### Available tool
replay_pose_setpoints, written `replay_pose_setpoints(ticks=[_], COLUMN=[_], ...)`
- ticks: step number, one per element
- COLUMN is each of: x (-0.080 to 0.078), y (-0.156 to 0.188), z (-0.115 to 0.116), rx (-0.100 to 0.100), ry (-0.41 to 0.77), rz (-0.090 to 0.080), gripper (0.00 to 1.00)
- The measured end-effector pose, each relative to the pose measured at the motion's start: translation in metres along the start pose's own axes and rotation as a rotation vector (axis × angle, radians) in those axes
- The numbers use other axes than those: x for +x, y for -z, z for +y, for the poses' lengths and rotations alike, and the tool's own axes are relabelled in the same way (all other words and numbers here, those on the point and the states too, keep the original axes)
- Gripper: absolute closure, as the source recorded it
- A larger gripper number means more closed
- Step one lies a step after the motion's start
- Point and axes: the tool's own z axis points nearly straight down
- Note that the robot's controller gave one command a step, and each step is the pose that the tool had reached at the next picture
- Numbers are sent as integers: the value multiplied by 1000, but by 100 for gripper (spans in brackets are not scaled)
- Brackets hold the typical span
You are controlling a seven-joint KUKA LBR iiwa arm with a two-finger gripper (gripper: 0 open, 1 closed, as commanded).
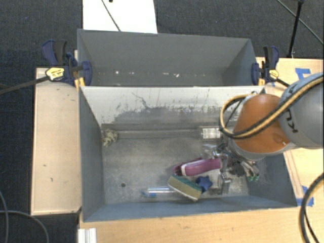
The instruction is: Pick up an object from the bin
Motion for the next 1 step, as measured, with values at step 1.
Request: replay_pose_setpoints(ticks=[1], x=[-1], y=[0], z=[0], rx=[1], ry=[2], rz=[-3], gripper=[100])
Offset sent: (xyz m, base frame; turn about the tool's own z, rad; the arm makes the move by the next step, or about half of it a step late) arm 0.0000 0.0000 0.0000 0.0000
